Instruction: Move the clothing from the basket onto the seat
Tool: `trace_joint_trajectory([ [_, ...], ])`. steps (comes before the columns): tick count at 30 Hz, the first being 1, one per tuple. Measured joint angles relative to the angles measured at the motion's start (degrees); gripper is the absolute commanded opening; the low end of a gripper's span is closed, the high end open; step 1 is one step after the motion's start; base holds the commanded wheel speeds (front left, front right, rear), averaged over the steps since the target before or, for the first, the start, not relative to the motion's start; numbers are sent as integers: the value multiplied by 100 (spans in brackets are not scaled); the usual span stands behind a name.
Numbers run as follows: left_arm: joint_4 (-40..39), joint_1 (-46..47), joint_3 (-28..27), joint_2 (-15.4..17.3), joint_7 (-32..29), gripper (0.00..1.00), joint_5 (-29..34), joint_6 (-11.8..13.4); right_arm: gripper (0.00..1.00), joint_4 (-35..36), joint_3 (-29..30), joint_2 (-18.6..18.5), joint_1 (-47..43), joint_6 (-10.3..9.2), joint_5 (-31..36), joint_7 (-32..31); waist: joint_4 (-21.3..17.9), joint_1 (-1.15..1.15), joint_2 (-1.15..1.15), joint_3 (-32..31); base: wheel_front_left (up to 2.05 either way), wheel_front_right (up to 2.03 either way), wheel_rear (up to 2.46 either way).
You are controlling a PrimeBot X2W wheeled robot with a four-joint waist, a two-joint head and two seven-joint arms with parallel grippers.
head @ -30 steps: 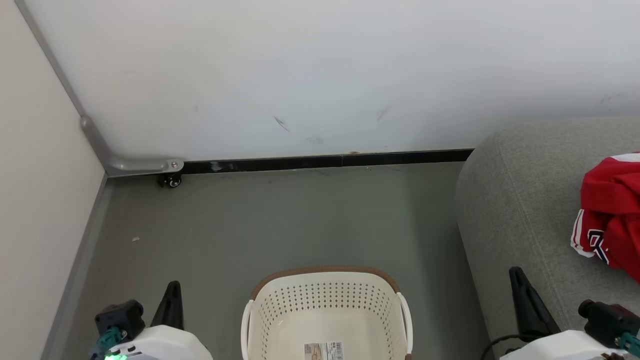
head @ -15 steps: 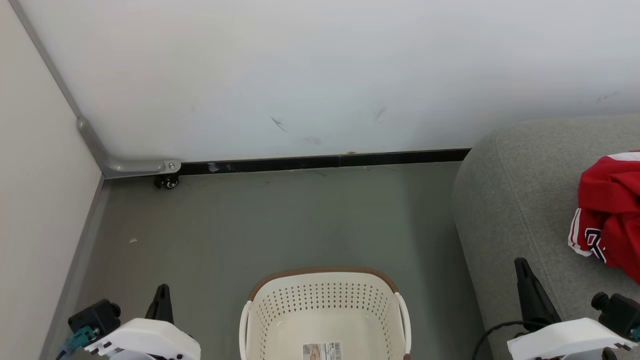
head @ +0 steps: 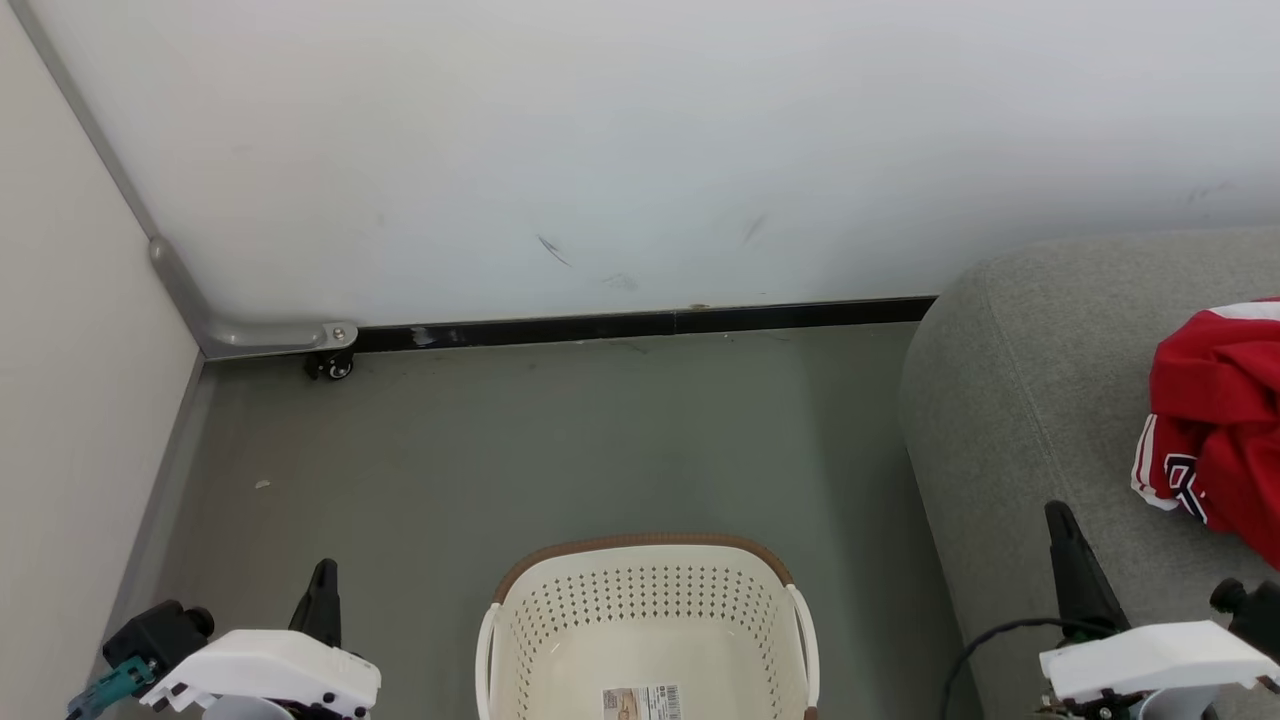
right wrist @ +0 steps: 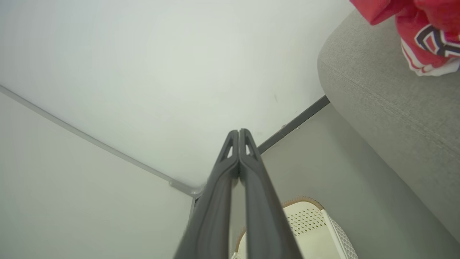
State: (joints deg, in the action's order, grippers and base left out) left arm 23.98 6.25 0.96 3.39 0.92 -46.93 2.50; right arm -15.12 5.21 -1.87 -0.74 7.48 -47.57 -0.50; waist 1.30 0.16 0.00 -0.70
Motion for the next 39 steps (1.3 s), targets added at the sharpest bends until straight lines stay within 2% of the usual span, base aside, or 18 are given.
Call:
trace_joint_trajectory([
  [15,-165,0,-203,-25,-244,0,-1246,-288,0,-25,76,-1,110,0,-1226,-178,-37,-11,0,18,0,0,0],
  [39,-515,0,-530,-66,-630,0,-3167,-566,0,-154,214,-7,350,-1,-3120,-414,-94,-13,0,29,0,0,0],
])
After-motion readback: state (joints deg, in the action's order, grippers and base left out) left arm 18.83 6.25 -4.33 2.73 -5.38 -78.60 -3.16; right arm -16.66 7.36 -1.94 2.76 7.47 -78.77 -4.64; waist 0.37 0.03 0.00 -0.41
